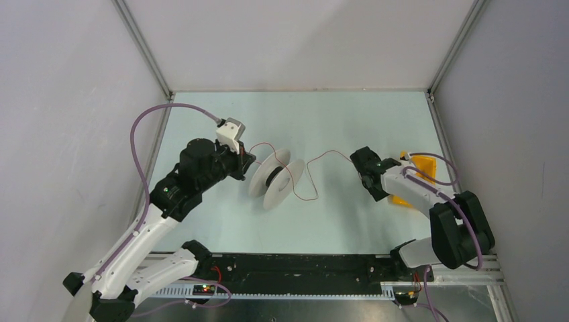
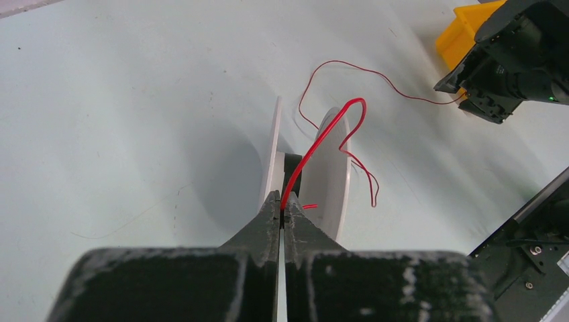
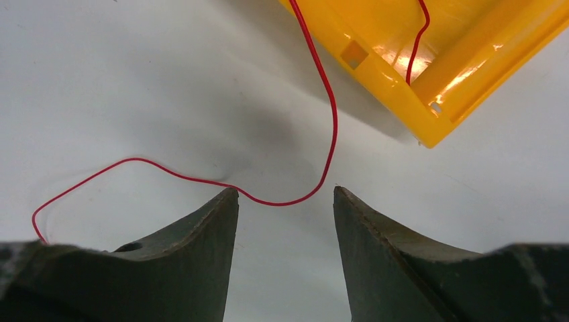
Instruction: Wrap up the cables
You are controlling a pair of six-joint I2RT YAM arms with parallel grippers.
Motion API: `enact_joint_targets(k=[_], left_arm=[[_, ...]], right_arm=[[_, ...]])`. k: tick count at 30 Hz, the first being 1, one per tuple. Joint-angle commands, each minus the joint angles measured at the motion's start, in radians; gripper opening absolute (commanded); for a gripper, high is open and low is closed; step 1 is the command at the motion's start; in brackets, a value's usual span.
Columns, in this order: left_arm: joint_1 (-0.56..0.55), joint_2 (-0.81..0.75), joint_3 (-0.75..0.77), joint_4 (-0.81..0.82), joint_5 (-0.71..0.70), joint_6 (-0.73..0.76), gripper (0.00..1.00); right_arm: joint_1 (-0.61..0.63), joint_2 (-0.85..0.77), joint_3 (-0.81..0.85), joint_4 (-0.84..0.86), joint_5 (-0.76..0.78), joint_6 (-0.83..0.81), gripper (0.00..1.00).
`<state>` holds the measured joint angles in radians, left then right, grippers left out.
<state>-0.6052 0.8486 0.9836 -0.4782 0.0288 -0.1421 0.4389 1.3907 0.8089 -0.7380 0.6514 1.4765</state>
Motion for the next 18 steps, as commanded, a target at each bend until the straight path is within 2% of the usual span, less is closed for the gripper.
enact_joint_targets(k=[1,8,10,13,14,15,16,18], left_arm=[[0.006,-0.014,0.021,0.018,-0.014,-0.005,0.0],[0.005,-0.008,0.021,0.017,-0.013,-0.008,0.0],[0.004,-0.009,0.017,0.017,-0.017,-0.007,0.0],[0.005,-0.003,0.016,0.017,-0.016,-0.006,0.0],[0.005,-0.003,0.016,0.017,-0.014,-0.006,0.0],[0.005,-0.002,0.018,0.017,-0.011,-0.006,0.0],[0.005,-0.003,0.018,0.017,-0.011,-0.005,0.0],[0.005,-0.005,0.016,0.017,-0.014,-0.004,0.0]], right_arm=[[-0.014,0.023,-0.002,0.029,0.084,0.051,0.58],[-0.014,0.064,-0.002,-0.013,0.118,0.129,0.55],[-0.018,0.075,-0.002,-0.007,0.124,0.122,0.51],[-0.028,0.086,-0.002,0.01,0.12,0.107,0.32],[-0.029,0.084,-0.002,0.013,0.125,0.102,0.21],[-0.029,0.073,-0.002,0.027,0.13,0.077,0.15],[-0.024,0.061,-0.002,0.037,0.144,0.055,0.04],[-0.004,0.002,-0.001,0.098,0.181,-0.056,0.0]])
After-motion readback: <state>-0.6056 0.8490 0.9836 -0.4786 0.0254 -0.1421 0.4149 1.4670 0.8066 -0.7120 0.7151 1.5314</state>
